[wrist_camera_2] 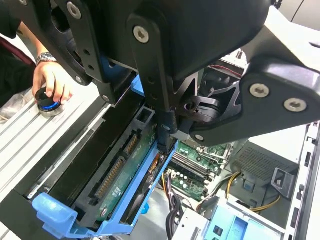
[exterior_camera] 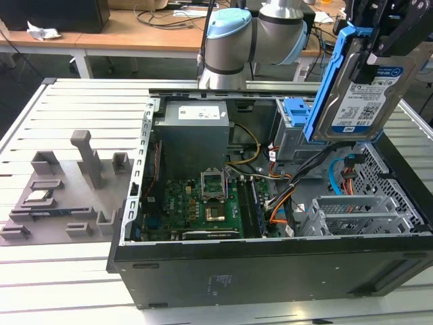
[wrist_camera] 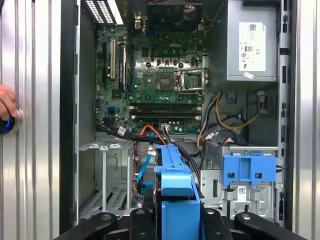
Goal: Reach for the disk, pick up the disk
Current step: 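Pick up the disk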
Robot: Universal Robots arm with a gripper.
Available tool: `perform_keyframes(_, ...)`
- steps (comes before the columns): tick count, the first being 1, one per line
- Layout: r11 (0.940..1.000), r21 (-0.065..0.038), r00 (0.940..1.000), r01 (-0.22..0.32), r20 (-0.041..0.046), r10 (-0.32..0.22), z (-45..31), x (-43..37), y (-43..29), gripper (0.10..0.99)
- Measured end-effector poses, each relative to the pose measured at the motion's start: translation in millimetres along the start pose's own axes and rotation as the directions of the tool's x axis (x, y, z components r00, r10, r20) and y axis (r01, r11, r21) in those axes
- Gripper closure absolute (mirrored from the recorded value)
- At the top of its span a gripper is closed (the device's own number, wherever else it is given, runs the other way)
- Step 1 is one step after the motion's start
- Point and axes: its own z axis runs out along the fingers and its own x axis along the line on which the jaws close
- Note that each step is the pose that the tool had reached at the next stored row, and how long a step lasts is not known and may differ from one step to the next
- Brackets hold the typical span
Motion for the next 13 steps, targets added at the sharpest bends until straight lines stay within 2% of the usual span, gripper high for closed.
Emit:
perform_keyframes(5, 1.0000, 0.000, 1.0000, 0.000, 0.0002, 0.000, 0.2, 3.0, 0.1, 0.722)
perform_keyframes(13, 1.0000, 0.000, 1.0000, 0.002, 0.0001, -0.002, 1.7, 13.3, 0.0, 0.722)
